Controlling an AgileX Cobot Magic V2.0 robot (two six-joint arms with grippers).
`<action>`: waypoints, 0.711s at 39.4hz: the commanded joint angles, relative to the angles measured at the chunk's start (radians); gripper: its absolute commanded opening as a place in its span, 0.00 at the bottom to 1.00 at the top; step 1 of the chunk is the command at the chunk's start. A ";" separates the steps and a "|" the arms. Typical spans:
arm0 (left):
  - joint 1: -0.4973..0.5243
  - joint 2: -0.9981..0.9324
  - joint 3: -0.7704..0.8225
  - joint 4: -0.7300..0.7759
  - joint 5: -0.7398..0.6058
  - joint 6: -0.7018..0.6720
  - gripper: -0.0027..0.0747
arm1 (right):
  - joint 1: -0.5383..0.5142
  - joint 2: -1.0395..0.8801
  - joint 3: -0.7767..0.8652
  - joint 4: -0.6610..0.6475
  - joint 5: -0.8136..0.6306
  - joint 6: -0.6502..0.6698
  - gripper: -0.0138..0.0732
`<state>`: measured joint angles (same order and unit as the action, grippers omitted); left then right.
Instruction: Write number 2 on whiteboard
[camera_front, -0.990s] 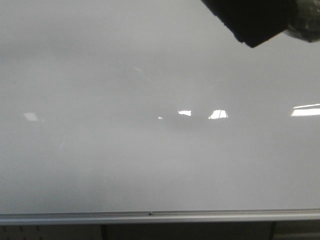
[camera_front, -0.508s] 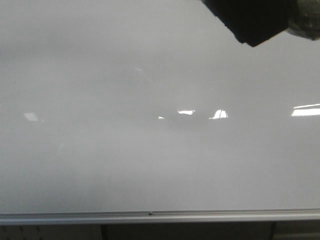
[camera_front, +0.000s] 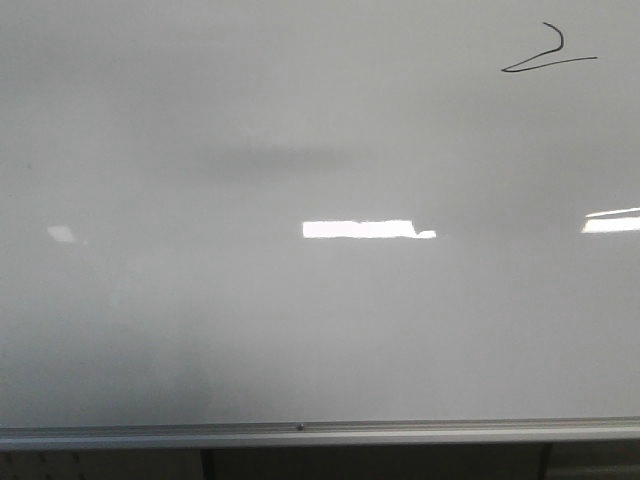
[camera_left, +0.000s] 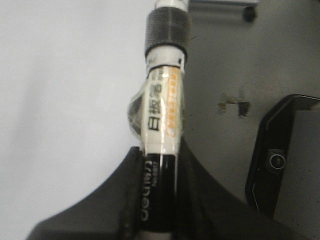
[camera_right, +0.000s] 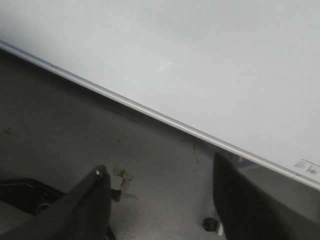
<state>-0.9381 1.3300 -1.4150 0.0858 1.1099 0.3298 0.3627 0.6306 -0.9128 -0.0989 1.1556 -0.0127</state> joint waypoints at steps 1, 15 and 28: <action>0.003 -0.095 0.001 0.195 -0.017 -0.248 0.05 | -0.007 -0.011 0.003 -0.034 -0.079 0.087 0.70; 0.003 -0.372 0.277 0.595 -0.034 -0.768 0.05 | -0.007 -0.013 0.030 -0.036 -0.156 0.094 0.70; 0.082 -0.517 0.468 0.802 -0.148 -1.107 0.05 | -0.007 -0.013 0.030 -0.036 -0.164 0.094 0.70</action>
<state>-0.8945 0.8222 -0.9336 0.8359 1.0373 -0.7382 0.3627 0.6163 -0.8585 -0.1117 1.0587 0.0816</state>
